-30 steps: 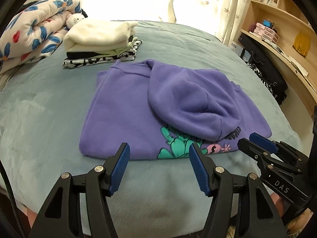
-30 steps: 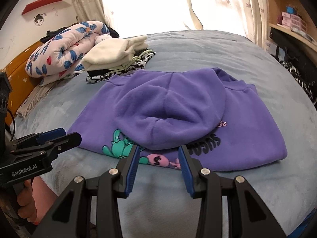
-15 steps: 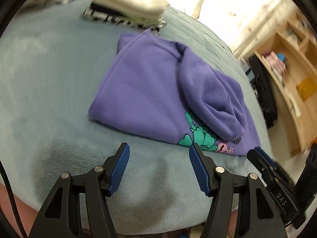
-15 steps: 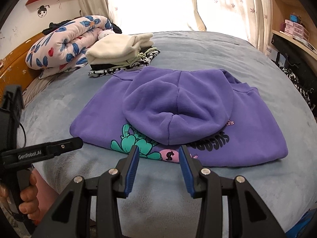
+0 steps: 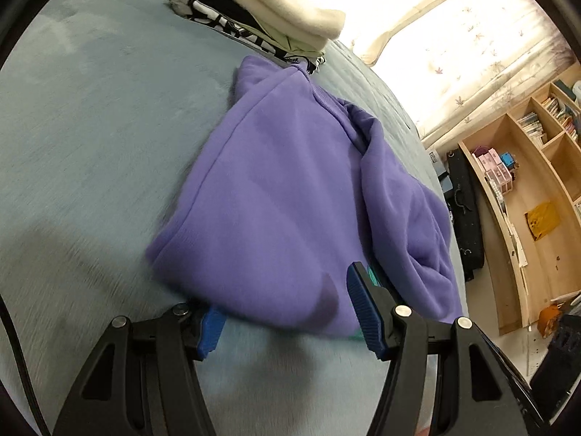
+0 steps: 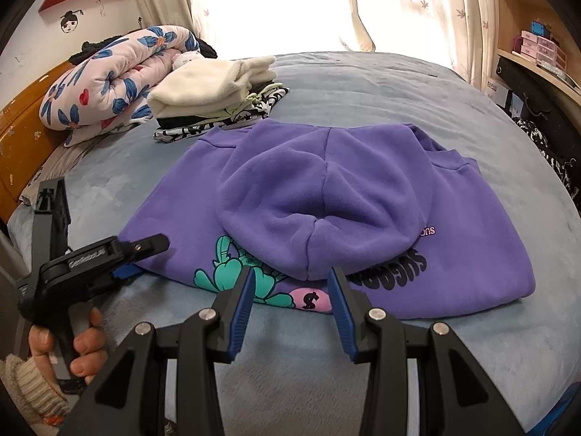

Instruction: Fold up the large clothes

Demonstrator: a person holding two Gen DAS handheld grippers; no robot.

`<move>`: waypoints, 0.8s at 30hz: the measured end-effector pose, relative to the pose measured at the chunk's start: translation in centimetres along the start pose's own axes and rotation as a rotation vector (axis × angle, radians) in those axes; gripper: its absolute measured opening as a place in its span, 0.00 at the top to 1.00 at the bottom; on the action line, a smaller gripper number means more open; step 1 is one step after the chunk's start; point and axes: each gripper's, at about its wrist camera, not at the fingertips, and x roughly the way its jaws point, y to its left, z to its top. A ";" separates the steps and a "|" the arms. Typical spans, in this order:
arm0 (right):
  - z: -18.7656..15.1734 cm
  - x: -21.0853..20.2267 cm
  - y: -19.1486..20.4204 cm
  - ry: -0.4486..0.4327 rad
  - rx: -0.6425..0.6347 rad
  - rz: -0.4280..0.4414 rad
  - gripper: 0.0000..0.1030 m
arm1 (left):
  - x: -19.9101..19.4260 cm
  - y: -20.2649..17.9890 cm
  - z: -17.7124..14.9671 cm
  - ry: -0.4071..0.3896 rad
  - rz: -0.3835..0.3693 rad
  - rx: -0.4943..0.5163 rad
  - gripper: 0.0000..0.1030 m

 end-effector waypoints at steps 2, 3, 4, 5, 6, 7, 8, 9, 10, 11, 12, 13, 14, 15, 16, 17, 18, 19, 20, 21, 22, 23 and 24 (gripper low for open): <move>0.2 0.2 -0.2 0.001 0.009 0.001 0.60 | 0.9 -0.1 0.9 -0.002 0.004 -0.003 0.41; 0.3 0.3 -0.2 0.001 0.011 0.000 0.60 | 1.4 -0.1 1.4 -0.003 0.003 -0.009 0.41; 0.5 0.3 -0.3 0.000 0.014 -0.001 0.60 | 1.7 -0.2 1.7 -0.004 0.001 -0.010 0.41; 0.6 0.3 -0.3 0.000 0.017 -0.001 0.60 | 1.9 -0.3 2.2 -0.007 -0.002 -0.011 0.41; 0.7 0.4 -0.4 -0.002 0.020 -0.001 0.60 | 2.2 -0.5 2.6 -0.011 -0.007 -0.013 0.43; 0.9 0.4 -0.4 -0.002 0.024 0.000 0.60 | 2.1 -0.4 3.0 -0.012 -0.011 -0.012 0.49; 1.0 0.5 -0.5 -0.002 0.026 0.002 0.60 | 2.4 -0.6 3.4 -0.009 -0.012 -0.008 0.61; 1.1 0.5 -0.5 -0.001 0.029 0.004 0.60 | 2.6 -0.9 3.8 -0.007 -0.013 0.003 0.68; 1.1 0.6 -0.5 0.000 0.030 0.006 0.60 | 2.8 -1.1 4.1 -0.008 -0.006 0.016 0.76; 1.1 0.7 -0.5 0.001 0.030 0.007 0.60 | 3.0 -1.3 4.3 -0.011 -0.001 0.027 0.79; 1.1 0.7 -0.5 0.000 0.029 0.007 0.60 | 3.0 -1.6 4.4 -0.013 0.003 0.038 0.80; 1.2 0.7 -0.5 0.000 0.029 0.007 0.60 | 3.0 -2.0 4.5 -0.016 0.011 0.058 0.83; 1.2 0.7 -0.5 0.001 0.030 0.007 0.60 | 2.8 -2.4 4.4 -0.027 0.023 0.082 0.84; 1.3 0.8 -0.5 -0.001 0.031 0.008 0.60 | 2.8 -2.9 4.3 -0.036 0.031 0.100 0.85; 1.4 0.9 -0.5 -0.006 0.033 0.004 0.60 | 2.6 -3.4 4.2 -0.046 0.044 0.121 0.85; 1.5 0.9 -0.5 -0.011 0.035 0.000 0.60 | 2.6 -3.8 4.2 -0.053 0.054 0.134 0.85; 1.6 0.9 -0.6 -0.018 0.039 -0.002 0.60 | 2.6 -4.3 4.1 -0.059 0.063 0.147 0.86; 1.9 0.9 -0.8 -0.028 0.043 -0.004 0.60 | 2.3 -4.3 4.1 -0.063 0.066 0.154 0.86; 2.1 0.9 -0.9 -0.035 0.046 -0.006 0.60 | 2.1 -4.4 4.2 -0.066 0.071 0.161 0.86; 2.5 1.0 -1.0 -0.044 0.053 -0.005 0.60 | 2.0 -4.5 4.2 -0.067 0.074 0.165 0.86; 2.9 1.0 -1.2 -0.051 0.061 -0.004 0.60 | 1.9 -4.6 4.3 -0.069 0.076 0.169 0.86; 3.3 1.1 -1.5 -0.064 0.075 0.000 0.60 | 1.9 -4.8 4.3 -0.069 0.082 0.172 0.86; 3.8 1.3 -1.7 -0.071 0.085 0.006 0.60 | 1.9 -4.9 4.4 -0.069 0.087 0.175 0.86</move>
